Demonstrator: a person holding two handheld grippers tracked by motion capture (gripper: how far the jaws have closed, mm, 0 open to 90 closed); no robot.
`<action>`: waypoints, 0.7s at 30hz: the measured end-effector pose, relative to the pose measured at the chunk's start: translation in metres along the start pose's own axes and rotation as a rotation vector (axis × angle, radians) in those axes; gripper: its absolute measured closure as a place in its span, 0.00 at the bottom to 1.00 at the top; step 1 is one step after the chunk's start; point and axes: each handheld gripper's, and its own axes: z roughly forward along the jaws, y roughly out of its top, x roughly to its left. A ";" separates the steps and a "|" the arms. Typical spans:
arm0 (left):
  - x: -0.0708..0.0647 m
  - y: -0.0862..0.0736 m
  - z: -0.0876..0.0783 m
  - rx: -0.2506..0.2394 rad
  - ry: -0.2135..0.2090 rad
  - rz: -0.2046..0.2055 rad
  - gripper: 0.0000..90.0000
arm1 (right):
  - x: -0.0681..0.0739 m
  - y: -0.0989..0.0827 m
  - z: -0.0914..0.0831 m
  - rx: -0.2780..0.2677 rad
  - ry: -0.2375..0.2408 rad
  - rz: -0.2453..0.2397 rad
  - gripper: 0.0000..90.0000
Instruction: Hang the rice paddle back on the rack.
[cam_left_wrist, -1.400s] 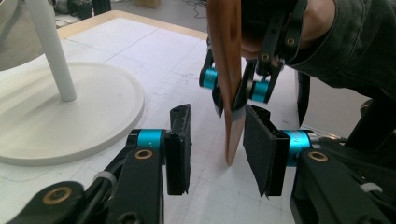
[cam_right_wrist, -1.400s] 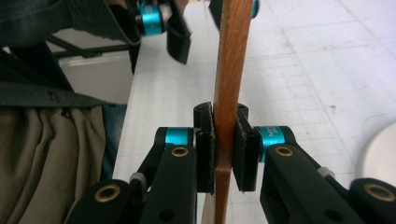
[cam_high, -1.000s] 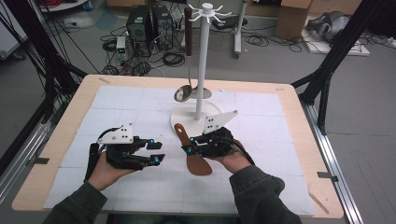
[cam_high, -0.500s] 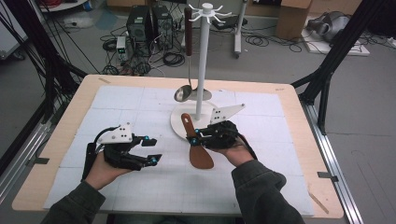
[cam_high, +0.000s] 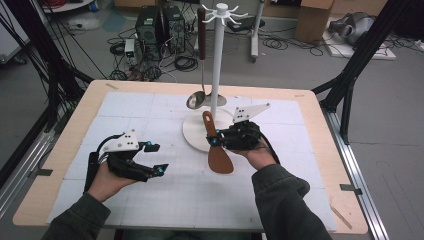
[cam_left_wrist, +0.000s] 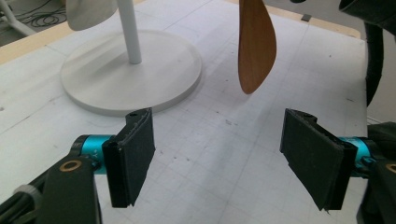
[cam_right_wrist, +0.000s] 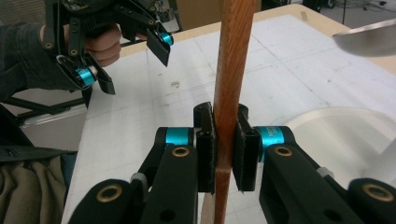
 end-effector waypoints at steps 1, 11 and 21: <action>0.001 0.000 -0.001 0.000 0.003 0.000 0.29 | -0.001 0.002 -0.001 0.001 -0.003 0.002 0.92; 0.005 -0.004 -0.010 -0.005 0.034 -0.008 0.25 | -0.011 0.019 -0.009 -0.016 -0.014 -0.009 0.91; 0.009 -0.007 -0.013 0.000 0.055 -0.023 0.20 | -0.016 0.031 -0.016 -0.041 -0.019 -0.014 0.92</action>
